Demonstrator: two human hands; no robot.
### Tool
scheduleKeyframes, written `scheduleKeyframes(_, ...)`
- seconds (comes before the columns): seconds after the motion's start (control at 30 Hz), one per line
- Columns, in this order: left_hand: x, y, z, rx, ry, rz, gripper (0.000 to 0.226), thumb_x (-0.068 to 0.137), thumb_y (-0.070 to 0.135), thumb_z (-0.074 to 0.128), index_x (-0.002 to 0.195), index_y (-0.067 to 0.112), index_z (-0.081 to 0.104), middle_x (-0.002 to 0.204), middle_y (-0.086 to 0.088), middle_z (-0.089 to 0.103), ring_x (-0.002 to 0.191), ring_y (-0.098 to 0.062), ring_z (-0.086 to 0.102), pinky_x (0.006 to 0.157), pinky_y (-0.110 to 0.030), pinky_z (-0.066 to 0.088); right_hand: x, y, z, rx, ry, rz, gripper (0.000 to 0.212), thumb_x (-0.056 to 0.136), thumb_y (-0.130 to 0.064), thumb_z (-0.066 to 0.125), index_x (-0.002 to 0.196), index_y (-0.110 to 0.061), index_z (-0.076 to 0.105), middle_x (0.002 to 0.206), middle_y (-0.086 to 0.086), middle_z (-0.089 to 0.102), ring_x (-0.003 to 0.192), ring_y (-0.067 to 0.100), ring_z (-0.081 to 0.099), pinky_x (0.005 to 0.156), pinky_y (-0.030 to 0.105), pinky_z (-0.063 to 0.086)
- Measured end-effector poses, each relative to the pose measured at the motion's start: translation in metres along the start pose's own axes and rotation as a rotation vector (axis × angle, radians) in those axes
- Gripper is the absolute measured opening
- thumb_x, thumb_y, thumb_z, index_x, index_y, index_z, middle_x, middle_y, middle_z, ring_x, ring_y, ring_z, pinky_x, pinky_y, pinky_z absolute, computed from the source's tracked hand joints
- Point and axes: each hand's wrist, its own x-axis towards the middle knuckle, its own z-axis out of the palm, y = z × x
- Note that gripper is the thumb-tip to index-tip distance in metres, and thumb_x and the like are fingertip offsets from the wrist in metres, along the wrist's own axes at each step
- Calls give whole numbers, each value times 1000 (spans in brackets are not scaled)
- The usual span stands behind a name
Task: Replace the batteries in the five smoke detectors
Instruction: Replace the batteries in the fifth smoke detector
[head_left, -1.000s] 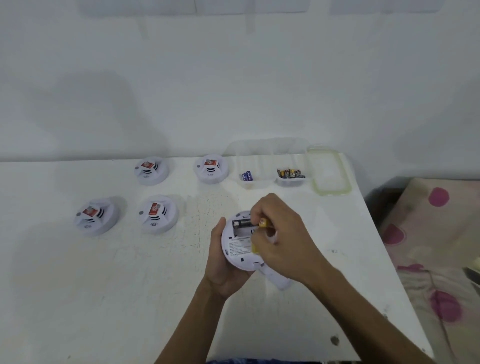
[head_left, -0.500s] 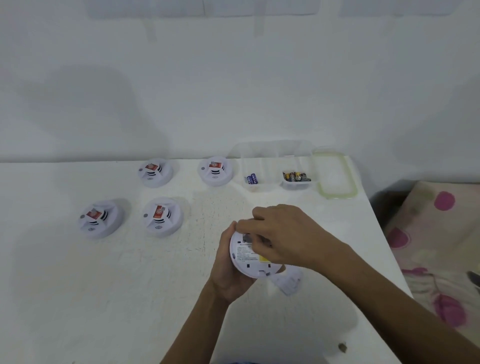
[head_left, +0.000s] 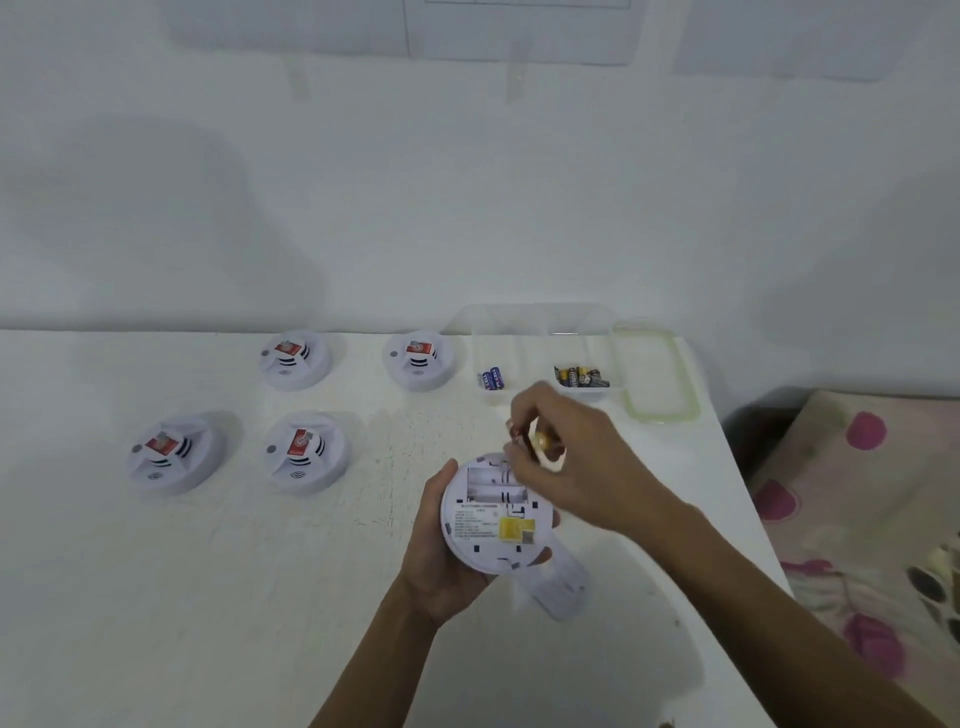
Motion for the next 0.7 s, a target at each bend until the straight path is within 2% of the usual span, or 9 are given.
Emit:
scheduleKeyframes(0.1,2,5,-2,-76,8,-57,71,91,55,45,144,9,34,143,-20,43,131,-37,42,110,-52,26,24,19,-23,39,49,175,16,86,-14,62,95,-21,51,77,-6,59,62,6,49,58,16,41)
scheduleKeyframes(0.17,5,7,-4,-87,-51,-48,72,93,54,42,146,8,28,145,-19,40,133,-36,38,111,-52,23,45,45,-38,38,44,361,16,86,-14,61,99,-21,54,87,0,63,67,14,57,57,20,44)
scheduleKeyframes(0.27,8,10,-5,-107,-76,-48,72,94,53,40,147,7,25,146,-20,38,133,-37,38,112,-52,25,73,94,-49,-15,0,587,16,84,-11,58,99,-17,59,91,1,55,66,14,53,53,22,41)
scheduleKeyframes(0.33,9,12,-7,-115,-81,-57,71,94,53,40,147,7,26,145,-20,40,132,-37,39,111,-51,25,90,119,-49,-42,1,671,15,84,-7,57,97,-12,60,86,1,54,63,15,52,58,27,46)
scheduleKeyframes(0.43,11,16,-10,-104,-79,-48,70,94,53,38,147,8,27,145,-19,40,132,-36,39,111,-50,24,107,141,-43,-60,9,732,11,82,-2,57,91,-8,59,80,8,57,62,22,54,69,35,51)
scheduleKeyframes(0.53,11,18,-15,-108,-73,-36,70,95,53,36,147,9,26,146,-19,38,134,-36,37,112,-50,22,114,148,-32,-75,-4,720,7,80,-2,63,85,-6,60,71,8,58,56,20,56,60,28,51)
scheduleKeyframes(0.6,11,19,-17,-118,-76,-29,70,95,53,37,147,8,26,146,-20,38,133,-37,37,111,-51,23,118,150,-25,-146,-31,684,6,80,-7,66,85,-6,63,71,4,58,62,19,55,55,24,47)
scheduleKeyframes(0.7,12,21,-19,-124,-77,-21,71,94,52,39,147,8,25,146,-20,38,133,-37,38,112,-51,24,123,153,-17,-241,-51,662,11,80,-7,63,87,0,67,77,10,63,69,23,58,53,24,46)
